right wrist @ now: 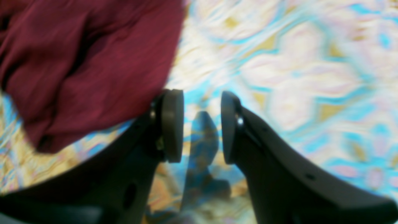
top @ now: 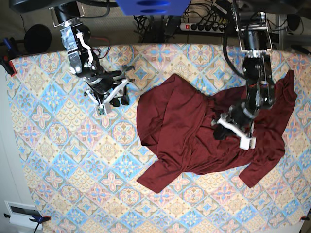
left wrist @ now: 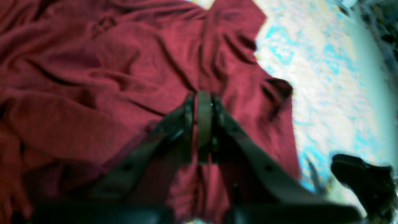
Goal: Layout the t-shirt on the table in an organized manner, then fold the t-shirt properly
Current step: 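Lower the left gripper onto the shirt's bunched middle and grasp it, then drag the grasped fabric with the left gripper toward the robot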
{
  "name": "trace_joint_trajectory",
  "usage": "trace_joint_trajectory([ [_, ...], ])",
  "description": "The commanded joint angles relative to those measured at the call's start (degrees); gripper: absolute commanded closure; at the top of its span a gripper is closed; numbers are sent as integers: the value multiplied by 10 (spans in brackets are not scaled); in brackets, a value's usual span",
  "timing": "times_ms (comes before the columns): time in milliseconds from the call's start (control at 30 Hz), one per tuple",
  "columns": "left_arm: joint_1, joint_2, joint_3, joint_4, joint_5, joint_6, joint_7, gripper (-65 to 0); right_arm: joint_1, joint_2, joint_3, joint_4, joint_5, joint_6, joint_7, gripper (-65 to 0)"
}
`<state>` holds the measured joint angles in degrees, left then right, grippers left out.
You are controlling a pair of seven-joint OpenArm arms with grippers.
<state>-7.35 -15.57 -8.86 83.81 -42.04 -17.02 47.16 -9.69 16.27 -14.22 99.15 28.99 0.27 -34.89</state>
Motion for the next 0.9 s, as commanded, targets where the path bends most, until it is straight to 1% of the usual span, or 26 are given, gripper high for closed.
trace_joint_trajectory([
  [0,-32,1,16,-11,-6,-6,-12,-99,8,6,3,9,2,1,15,-191],
  [100,-77,17,50,-54,11,-7,-24,-195,4,6,3,14,1,1,15,-191],
  [167,-95,35,64,-77,35,-7,-39,-257,4,6,4,15,1,1,15,-191],
  [233,-114,52,78,-108,64,-7,-54,-305,3,6,5,15,1,1,15,-191],
  [300,-131,74,88,-145,96,-6,-70,-333,1,6,6,16,1,1,15,-191],
  [367,-143,93,91,-180,127,-6,-83,-338,-11,6,7,20,1,1,15,-191],
  [600,-163,133,91,-268,198,-6,-137,-338,-17,6,7,23,1,1,15,-191],
  [700,-169,140,92,-289,202,-9,-138,-329,-17,6,7,23,1,1,15,-191],
  [733,-169,140,92,-289,197,-11,-136,-307,-17,6,7,23,1,1,15,-191],
  [800,-168,140,93,-285,179,-11,-136,-228,-17,6,8,23,1,1,15,-191],
  [833,-167,138,93,-278,170,-11,-135,-177,-17,6,8,23,1,1,15,-191],
  [867,-160,137,93,-267,160,-11,-135,-111,-17,6,8,23,1,1,15,-191],
])
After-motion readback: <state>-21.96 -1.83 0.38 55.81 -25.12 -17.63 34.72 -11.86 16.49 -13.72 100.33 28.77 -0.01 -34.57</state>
